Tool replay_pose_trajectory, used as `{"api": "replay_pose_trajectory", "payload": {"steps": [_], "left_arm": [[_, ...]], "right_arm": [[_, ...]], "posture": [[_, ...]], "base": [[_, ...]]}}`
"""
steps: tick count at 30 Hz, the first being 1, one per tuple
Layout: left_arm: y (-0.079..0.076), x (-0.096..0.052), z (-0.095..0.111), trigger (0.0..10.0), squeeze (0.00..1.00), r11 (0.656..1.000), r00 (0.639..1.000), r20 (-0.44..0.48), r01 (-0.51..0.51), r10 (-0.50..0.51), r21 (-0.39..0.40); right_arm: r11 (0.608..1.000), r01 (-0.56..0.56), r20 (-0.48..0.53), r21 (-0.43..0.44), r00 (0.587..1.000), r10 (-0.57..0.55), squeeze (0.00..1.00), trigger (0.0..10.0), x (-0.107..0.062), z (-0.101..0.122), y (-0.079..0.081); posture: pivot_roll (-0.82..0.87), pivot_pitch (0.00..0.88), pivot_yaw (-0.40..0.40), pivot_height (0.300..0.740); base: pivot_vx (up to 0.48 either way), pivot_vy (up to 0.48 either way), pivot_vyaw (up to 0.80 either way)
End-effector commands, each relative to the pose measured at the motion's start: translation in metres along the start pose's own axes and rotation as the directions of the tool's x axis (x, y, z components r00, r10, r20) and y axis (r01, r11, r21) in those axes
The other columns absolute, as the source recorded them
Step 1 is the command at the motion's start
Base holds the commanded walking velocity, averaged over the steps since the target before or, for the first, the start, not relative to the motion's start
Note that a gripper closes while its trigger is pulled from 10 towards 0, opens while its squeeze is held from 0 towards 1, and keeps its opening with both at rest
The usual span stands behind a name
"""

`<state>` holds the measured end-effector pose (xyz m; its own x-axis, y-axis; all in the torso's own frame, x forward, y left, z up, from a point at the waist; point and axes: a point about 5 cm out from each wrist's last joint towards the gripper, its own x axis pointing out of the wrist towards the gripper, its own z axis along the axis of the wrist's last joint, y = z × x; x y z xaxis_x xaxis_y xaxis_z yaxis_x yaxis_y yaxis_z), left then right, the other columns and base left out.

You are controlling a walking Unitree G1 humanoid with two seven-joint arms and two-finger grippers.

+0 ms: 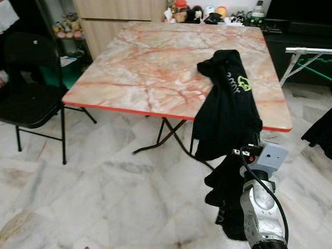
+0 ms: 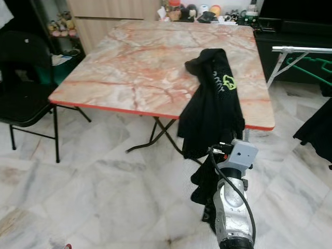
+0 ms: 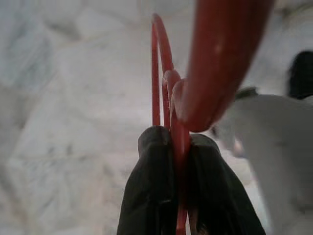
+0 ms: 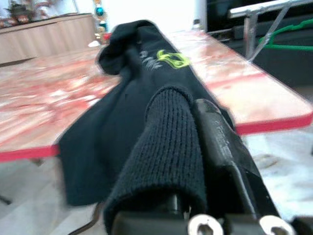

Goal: Hang hanger

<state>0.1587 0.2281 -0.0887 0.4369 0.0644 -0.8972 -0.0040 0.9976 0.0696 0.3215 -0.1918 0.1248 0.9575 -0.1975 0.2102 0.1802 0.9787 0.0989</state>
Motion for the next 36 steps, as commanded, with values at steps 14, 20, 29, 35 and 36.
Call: {"api": "replay_pose_trajectory", "payload": {"steps": [14, 20, 29, 35, 36], "left_arm": [[0.008, -0.002, -0.008, 10.0, 0.0, 1.0, 0.999, -0.035, -0.011, 0.012, 0.021], [0.007, -0.002, -0.006, 10.0, 0.0, 1.0, 1.0, -0.025, -0.008, 0.008, 0.013], [0.005, -0.001, -0.004, 10.0, 0.0, 1.0, 1.0, -0.023, -0.001, 0.001, 0.006], [0.005, -0.001, -0.004, 10.0, 0.0, 1.0, 1.0, -0.026, 0.005, -0.005, 0.012], [0.005, -0.001, -0.005, 10.0, 0.0, 1.0, 1.0, -0.027, 0.005, -0.005, 0.011]], "right_arm": [[0.952, -0.192, 0.583, -0.239, 0.755, 0.299, 0.0, 10.0, 0.063, 0.193, 0.052], [0.954, -0.177, 0.617, -0.243, 0.73, 0.293, 0.0, 10.0, 0.091, 0.238, 0.052], [0.965, -0.139, 0.556, -0.222, 0.795, 0.242, 0.0, 10.0, 0.113, 0.248, 0.05], [0.982, -0.133, 0.519, -0.132, 0.835, 0.183, 0.0, 10.0, 0.121, 0.24, 0.044], [0.984, -0.132, 0.517, -0.121, 0.838, 0.176, 0.0, 10.0, 0.121, 0.239, 0.043]], "posture": [[-0.01, 0.14, 0.072, 0.74], [-0.01, 0.127, 0.066, 0.74], [-0.01, 0.12, 0.061, 0.74], [-0.02, 0.13, 0.062, 0.74], [-0.02, 0.13, 0.062, 0.74]], "base": [[0.373, 0.0, 0.0], [0.376, 0.0, 0.0], [0.375, 0.0, 0.0], [0.374, 0.0, 0.0], [0.379, 0.0, 0.0]]}}
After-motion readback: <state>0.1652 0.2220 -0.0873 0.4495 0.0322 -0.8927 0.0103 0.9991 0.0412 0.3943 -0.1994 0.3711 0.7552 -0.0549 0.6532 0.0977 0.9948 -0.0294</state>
